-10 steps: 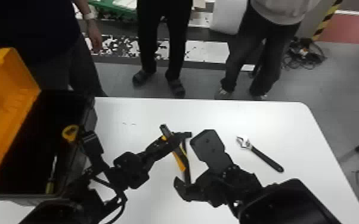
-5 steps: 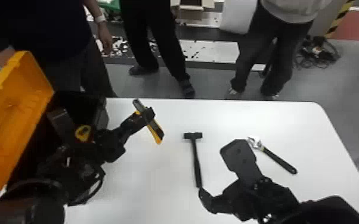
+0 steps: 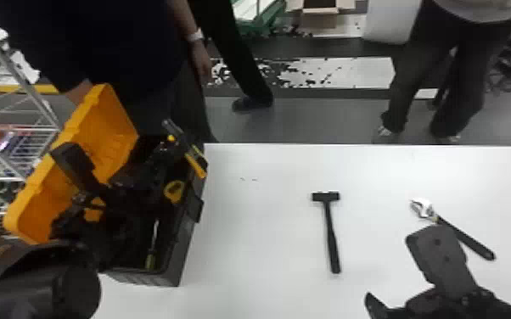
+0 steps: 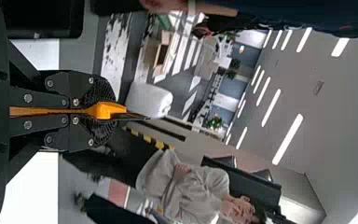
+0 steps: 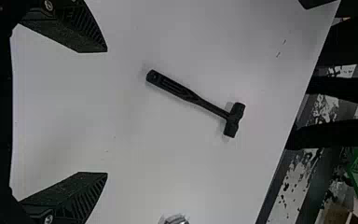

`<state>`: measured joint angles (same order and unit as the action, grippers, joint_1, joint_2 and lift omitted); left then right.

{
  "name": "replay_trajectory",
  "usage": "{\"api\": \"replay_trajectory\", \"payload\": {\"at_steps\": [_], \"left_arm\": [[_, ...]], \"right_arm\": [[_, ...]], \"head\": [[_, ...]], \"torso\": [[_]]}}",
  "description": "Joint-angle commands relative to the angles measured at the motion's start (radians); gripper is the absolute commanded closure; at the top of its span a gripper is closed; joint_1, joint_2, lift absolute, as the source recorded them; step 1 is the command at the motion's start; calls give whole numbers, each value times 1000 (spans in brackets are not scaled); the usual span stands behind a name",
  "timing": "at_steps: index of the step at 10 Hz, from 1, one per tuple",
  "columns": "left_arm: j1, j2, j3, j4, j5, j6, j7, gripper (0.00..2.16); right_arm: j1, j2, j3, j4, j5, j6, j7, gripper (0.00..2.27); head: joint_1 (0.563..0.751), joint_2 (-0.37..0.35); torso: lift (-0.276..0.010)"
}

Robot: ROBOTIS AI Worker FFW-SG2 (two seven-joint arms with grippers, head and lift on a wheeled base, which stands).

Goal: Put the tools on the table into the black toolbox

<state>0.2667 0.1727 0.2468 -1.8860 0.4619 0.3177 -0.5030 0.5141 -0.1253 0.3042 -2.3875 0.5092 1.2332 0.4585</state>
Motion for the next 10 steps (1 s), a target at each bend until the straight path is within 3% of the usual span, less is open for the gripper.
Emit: {"api": "replay_trajectory", "payload": {"at_steps": [1, 3, 4, 5, 7, 8, 10], "left_arm": [[14, -5, 0, 10, -103, -101, 32, 2138], [25, -10, -15, 39, -175, -196, 103, 2138], [26, -10, -26, 68, -187, -239, 139, 2138], [28, -12, -35, 99, -190, -282, 166, 2128], [31, -13, -57, 159, -212, -395, 232, 1936], [31, -13, -61, 176, -210, -413, 251, 1612], [40, -18, -63, 199, -200, -447, 251, 539]], "right_arm": [[20, 1, -24, -9, -9, -1, -3, 70], [35, 1, -47, -19, -26, -4, -12, 70], [41, 3, -60, -22, -37, -16, -12, 73], [46, 7, -111, -18, -115, -62, -20, 73], [54, 19, -283, 87, -442, -424, -14, 73], [54, 33, -352, 130, -580, -544, 2, 73], [72, 49, -389, 149, -615, -629, 8, 76]], "head": [[695, 160], [695, 186], [695, 193], [695, 196], [695, 207], [695, 220], [695, 217]], "torso": [[-39], [-39], [-39], [-39], [-39], [-39], [-39]]}}
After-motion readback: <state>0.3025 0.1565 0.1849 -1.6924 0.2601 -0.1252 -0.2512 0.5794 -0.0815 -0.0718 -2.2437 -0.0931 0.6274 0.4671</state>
